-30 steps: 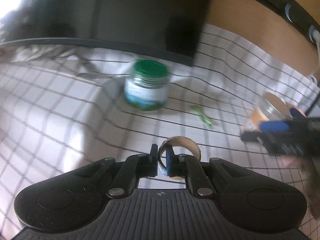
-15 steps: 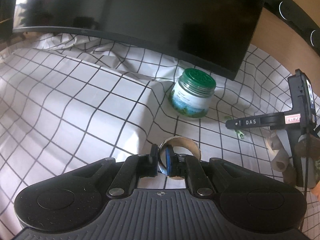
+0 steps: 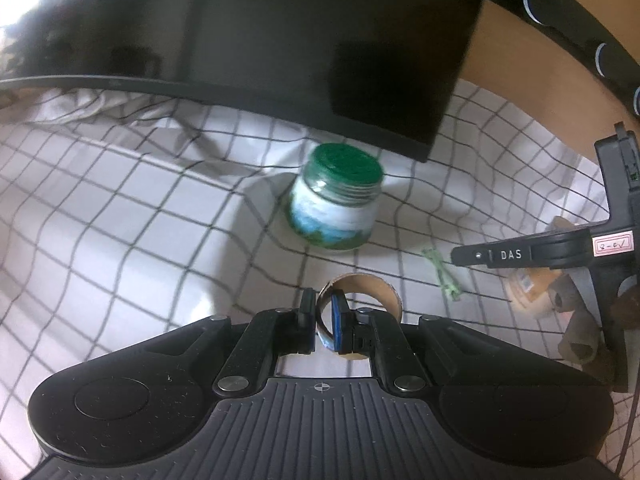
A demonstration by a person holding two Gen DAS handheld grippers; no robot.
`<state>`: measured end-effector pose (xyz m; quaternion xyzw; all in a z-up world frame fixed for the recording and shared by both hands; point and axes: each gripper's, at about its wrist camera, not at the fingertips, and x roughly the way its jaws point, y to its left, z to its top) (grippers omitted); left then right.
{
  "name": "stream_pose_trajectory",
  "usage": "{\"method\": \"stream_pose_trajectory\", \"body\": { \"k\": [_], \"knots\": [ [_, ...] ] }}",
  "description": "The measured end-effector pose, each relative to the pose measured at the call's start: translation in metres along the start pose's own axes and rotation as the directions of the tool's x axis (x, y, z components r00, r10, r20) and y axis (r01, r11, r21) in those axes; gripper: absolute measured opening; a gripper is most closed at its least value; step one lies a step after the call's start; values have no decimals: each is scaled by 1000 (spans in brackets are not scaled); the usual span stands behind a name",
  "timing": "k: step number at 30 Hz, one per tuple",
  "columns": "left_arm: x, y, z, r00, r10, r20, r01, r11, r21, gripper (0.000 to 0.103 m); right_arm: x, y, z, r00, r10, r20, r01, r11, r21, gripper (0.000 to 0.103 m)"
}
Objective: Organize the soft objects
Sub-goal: 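Grasp the green hair clip with the right tool while the left tool holds the tape roll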
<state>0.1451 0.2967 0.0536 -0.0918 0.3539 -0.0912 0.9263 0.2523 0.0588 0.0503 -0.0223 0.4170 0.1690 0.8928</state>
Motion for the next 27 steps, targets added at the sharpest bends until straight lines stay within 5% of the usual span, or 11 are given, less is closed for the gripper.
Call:
{"method": "stream_pose_trajectory", "body": {
  "k": [4,6,11,15,21,27],
  "knots": [
    [3,-5,-1,1000,-16,-13,16,1000,8,10,3,-1,-5,1000,-11,6,11,1000,-4,10],
    [4,-4,-2,1000,-15,-21,15,1000,8,10,11,-3,-6,1000,-11,-5,11,1000,15,27],
    [0,4,-4,1000,-1,-24,1,1000,-4,10,24,-3,-12,1000,-26,-10,26,999,31,30],
    [0,12,-4,1000,15,-26,-16,1000,-24,10,26,3,-12,999,-29,-14,29,1000,-6,29],
    [2,10,-3,1000,1,-20,-2,1000,-28,10,21,16,-15,999,-15,-41,14,999,-42,12],
    [0,0,1,1000,-17,-5,17,1000,-7,10,4,19,-17,999,-1,-38,-1,999,-45,12]
  ]
}}
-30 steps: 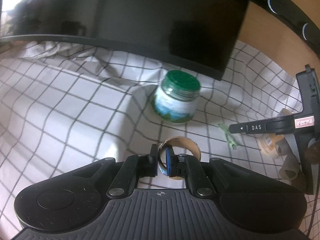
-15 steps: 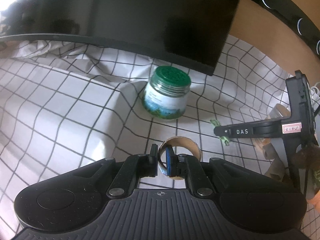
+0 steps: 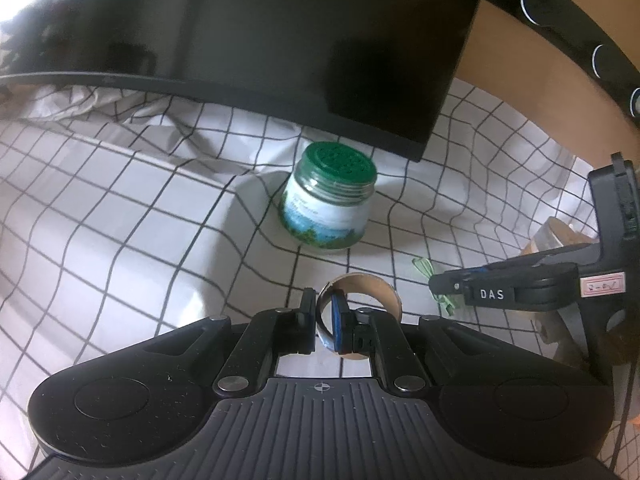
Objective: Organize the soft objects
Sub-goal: 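Grasp the green hair clip with the right tool while the left tool holds the tape roll, then carry tape roll and green clip over the pink box and open both tools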
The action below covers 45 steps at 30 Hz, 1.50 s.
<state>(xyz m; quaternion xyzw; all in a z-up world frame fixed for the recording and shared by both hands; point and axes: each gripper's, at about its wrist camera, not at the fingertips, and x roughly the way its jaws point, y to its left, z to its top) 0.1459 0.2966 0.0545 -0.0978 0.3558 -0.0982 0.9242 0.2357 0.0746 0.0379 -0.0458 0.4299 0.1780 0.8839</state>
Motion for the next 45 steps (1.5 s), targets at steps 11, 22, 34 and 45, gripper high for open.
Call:
{"method": "stream_pose_trajectory", "body": {
  "k": [11,22,34,45],
  "knots": [
    [-3,-10,5,1000,-11,18,11,1000,29,10,-42,-10,-6,998,55,42,-57,998,35,12],
    [2,-25,28,997,-29,64,24,996,88,10,-65,-6,1,994,62,93,-65,998,26,12],
    [9,-61,65,989,-48,138,24,985,170,10,-104,-29,22,980,33,197,-39,999,28,12],
    [24,-142,93,974,-160,162,115,960,257,10,-176,-96,23,944,-99,314,68,992,109,12]
  ]
}}
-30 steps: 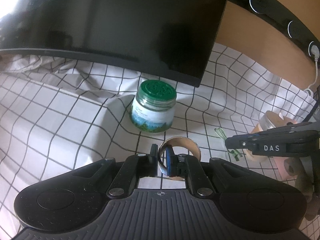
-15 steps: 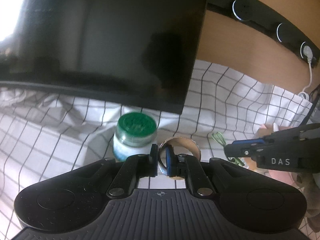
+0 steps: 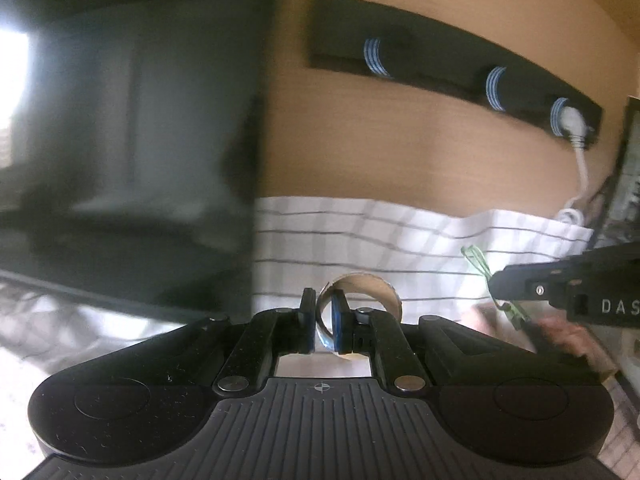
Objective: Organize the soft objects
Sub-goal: 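Carry tape roll and green clip over the pink box and open both tools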
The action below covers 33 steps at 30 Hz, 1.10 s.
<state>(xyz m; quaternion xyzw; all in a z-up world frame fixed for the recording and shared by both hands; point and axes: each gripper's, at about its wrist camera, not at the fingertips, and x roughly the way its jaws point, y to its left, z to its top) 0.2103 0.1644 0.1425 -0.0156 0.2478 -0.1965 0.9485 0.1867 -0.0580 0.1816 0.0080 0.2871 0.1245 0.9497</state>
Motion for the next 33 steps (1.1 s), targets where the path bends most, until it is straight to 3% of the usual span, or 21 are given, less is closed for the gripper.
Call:
{"method": "stream_pose_trajectory", "body": {
  "k": [4,8,13,15,18,20,22,25,29,33],
  "knots": [
    [18,-49,4,994,-106,-17,107,994,33,10,-27,-46,-7,995,-96,14,96,995,35,12],
    [39,-103,5,976,-213,-52,216,974,66,10,-50,-89,-24,983,-185,-6,185,981,65,12],
    [72,-156,-1,940,-319,-124,327,944,49,10,-62,-140,-54,964,-260,-60,266,955,129,12],
    [88,-172,-4,927,-344,-149,352,936,33,11,-57,-154,-68,960,-265,-88,276,948,161,12],
    [113,-180,-11,899,-390,-198,386,921,-63,11,-46,-167,-87,963,-238,-126,260,945,200,12],
    [133,-184,-16,884,-377,-277,356,926,-123,14,-31,-174,-101,967,-206,-153,237,945,226,12],
    [148,-188,-20,881,-334,-334,310,943,-123,18,-17,-179,-111,969,-173,-177,215,944,250,11],
    [152,-191,-25,891,-295,-344,288,955,-74,19,-7,-181,-119,975,-150,-163,191,941,278,11],
    [156,-208,-27,904,-222,-365,274,957,96,21,7,-180,-118,977,-143,-159,182,946,267,12],
    [167,-210,-29,895,-205,-398,260,962,89,21,13,-178,-117,977,-151,-153,187,946,263,12]
  ]
}}
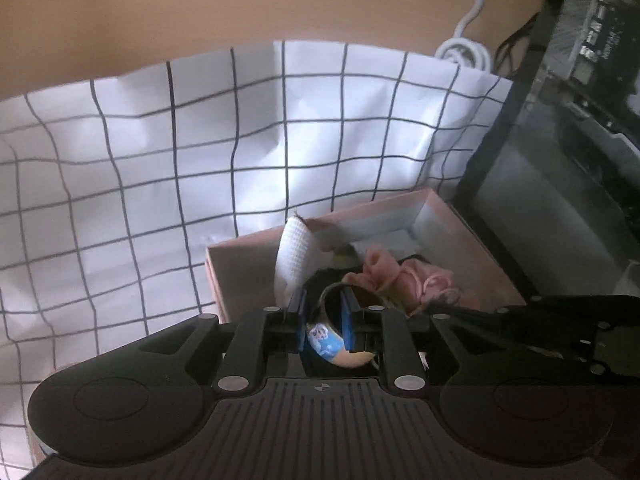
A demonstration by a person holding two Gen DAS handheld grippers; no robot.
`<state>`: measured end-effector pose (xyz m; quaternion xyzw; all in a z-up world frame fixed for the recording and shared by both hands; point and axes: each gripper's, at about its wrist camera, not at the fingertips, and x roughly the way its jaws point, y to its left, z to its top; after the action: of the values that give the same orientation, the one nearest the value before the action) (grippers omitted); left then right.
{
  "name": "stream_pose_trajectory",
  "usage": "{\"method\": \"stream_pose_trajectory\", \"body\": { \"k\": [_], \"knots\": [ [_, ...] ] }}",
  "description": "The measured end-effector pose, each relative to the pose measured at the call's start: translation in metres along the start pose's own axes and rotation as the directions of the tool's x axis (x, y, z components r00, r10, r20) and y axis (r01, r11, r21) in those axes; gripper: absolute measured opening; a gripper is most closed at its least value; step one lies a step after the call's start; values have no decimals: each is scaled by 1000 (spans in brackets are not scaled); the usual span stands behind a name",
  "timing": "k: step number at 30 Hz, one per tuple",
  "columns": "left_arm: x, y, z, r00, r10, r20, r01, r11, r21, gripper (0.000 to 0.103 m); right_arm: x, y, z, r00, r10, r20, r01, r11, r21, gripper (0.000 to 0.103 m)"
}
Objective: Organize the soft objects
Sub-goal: 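Carry tape roll and green clip over the pink box and open both tools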
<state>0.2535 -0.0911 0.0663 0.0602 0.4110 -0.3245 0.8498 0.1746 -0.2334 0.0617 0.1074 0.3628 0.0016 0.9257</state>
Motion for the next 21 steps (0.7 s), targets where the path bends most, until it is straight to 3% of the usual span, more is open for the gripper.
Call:
{"method": "stream_pose_trajectory", "body": {
  "k": [5,13,14,16,17,21],
  "knots": [
    [3,5,-1,1000,-20,-2,20,1000,-13,21,0,-2,-1,1000,6,2,-6,1000,-11,11],
    [-1,11,-3,999,-47,16,47,998,-36,23,-8,9,0,999,-52,0,52,997,-60,14],
    [-5,10,-2,999,-50,22,50,998,-35,22,-10,9,1,998,-56,1,56,997,-59,20],
    [-12,8,-1,998,-54,32,54,998,-23,22,-20,7,3,998,-66,4,66,997,-45,48],
    [-16,7,0,998,-56,31,57,998,-14,23,-26,5,3,998,-69,11,69,997,-35,68],
    [-28,3,2,998,-53,16,53,999,14,23,-55,7,4,989,-130,73,131,991,-19,72]
  ]
}}
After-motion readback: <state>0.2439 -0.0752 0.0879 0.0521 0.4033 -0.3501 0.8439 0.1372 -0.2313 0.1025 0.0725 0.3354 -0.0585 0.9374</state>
